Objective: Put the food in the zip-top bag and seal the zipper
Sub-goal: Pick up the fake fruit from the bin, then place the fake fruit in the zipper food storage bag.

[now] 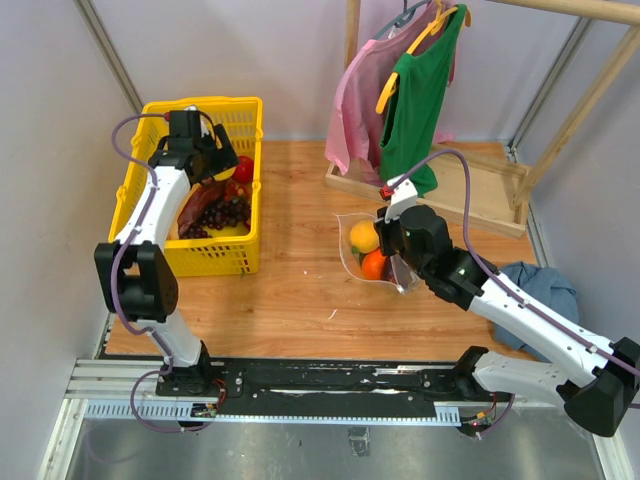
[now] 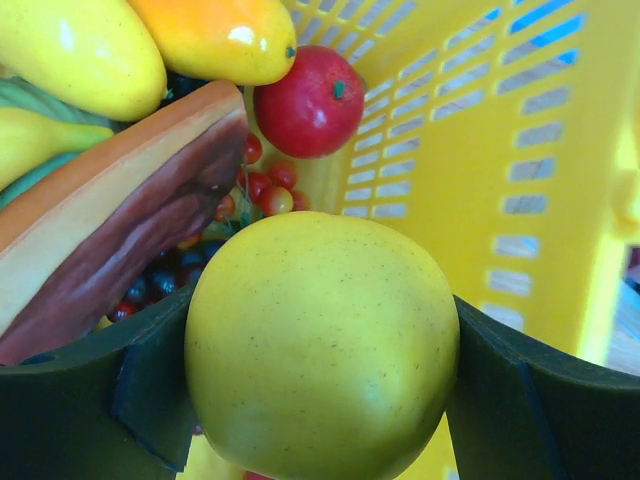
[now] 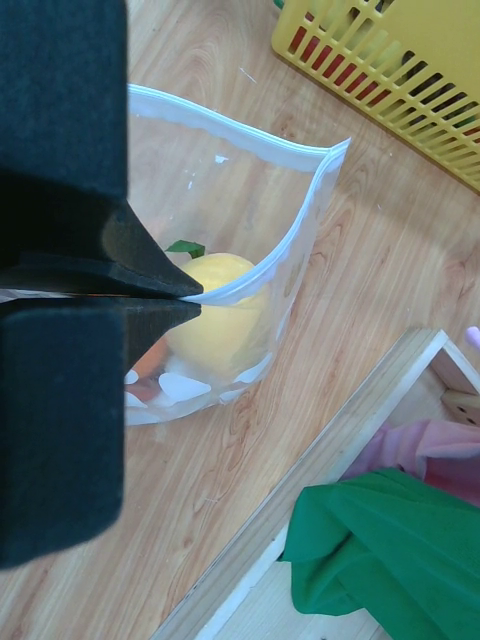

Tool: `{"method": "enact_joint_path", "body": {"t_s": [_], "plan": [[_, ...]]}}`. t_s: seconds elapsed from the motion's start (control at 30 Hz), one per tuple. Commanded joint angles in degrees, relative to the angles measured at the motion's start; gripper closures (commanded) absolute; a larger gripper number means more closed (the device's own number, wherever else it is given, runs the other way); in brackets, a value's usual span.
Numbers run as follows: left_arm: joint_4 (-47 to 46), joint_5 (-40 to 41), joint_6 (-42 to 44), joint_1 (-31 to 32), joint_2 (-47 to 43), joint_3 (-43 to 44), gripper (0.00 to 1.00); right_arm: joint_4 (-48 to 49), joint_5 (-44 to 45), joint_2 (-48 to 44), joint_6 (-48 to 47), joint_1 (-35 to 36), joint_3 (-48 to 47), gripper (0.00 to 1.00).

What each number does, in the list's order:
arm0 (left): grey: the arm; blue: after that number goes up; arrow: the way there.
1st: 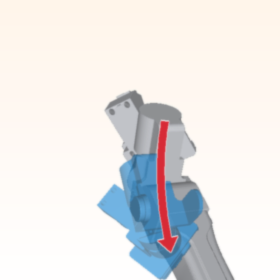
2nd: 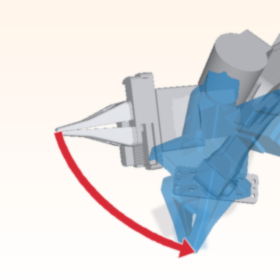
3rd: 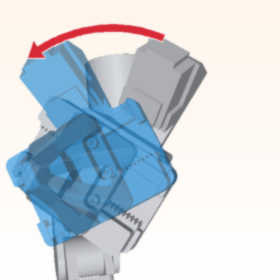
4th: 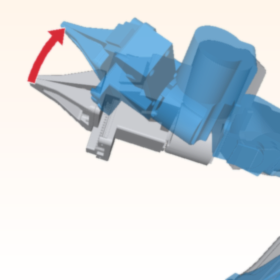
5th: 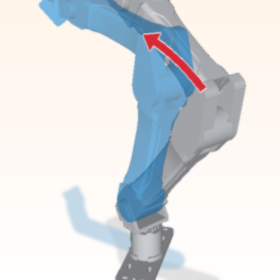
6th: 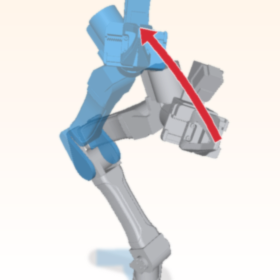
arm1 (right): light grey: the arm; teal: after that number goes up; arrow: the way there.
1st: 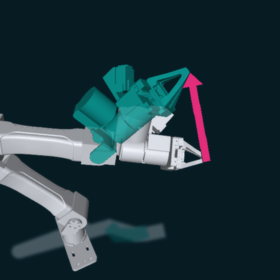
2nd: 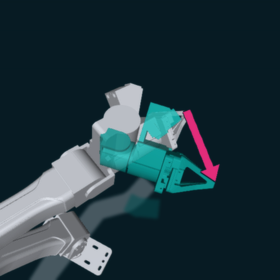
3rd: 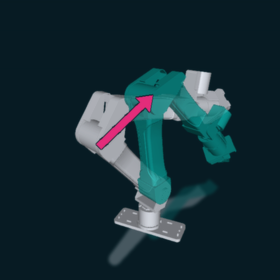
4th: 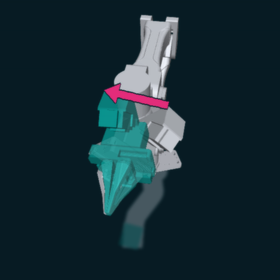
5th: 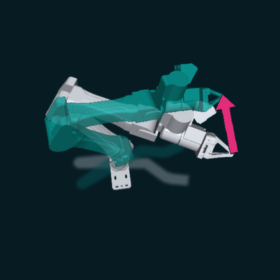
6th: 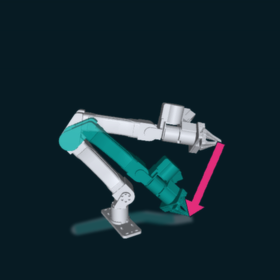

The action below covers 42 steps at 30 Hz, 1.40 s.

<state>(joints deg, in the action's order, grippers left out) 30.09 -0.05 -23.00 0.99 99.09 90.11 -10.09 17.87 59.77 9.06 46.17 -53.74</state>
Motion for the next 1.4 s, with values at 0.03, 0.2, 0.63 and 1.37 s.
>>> {"method": "enact_joint_path", "body": {"t_s": [0.03,0.2,0.63,1.37], "plan": [[0.9,1.1,-0.9,2.7,-8.6,-2.4,0.58,1.3,-1.3,-1.8,1.3,-1.2,0.4,0.99],[2.9,1.6,-1.4,6.3,-16.5,-3.8,0.59,1.3,-1.6,-2.8,1.7,-1.2,0.6,0.99],[2.2,-0.3,-3.5,24.6,-28.9,-10.9,0.6,1.6,-3.0,-3.3,3.7,-1.2,-0.2,0.99],[-13.2,3.5,-9.0,53.0,-27.1,-22.4,0.58,2.2,-5.4,-3.4,6.3,-1.2,0.2,0.99]]}}
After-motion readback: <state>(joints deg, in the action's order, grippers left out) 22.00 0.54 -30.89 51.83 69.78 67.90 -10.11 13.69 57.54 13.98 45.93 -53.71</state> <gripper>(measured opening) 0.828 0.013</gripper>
